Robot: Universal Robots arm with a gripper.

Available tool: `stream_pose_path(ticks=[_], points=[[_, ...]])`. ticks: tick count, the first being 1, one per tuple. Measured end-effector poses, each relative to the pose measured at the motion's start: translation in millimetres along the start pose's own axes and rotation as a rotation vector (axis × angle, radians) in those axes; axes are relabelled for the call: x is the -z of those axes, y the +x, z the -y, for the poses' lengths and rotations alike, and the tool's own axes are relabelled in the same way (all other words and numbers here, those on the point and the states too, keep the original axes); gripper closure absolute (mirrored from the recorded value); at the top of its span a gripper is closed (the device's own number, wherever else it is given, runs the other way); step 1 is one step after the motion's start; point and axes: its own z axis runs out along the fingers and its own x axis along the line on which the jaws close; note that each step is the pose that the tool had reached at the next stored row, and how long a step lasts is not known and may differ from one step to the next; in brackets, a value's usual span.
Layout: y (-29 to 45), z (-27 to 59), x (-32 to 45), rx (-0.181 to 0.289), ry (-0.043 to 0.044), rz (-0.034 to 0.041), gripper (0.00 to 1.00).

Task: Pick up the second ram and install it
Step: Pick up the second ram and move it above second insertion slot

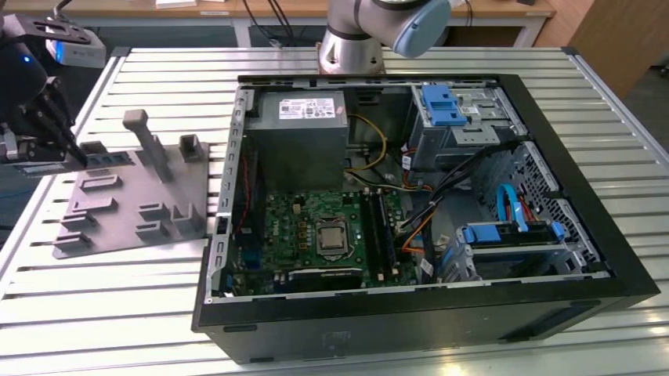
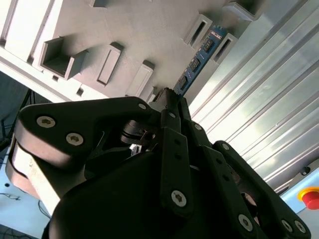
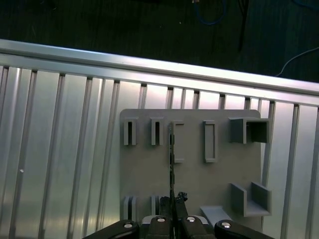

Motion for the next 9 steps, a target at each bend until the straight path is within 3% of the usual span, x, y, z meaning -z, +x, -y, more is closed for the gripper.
stream_pose_path(ticks=[9], points=[[-0.7, -0.1, 10.8, 0.000, 0.0000, 0.0004, 0.86]])
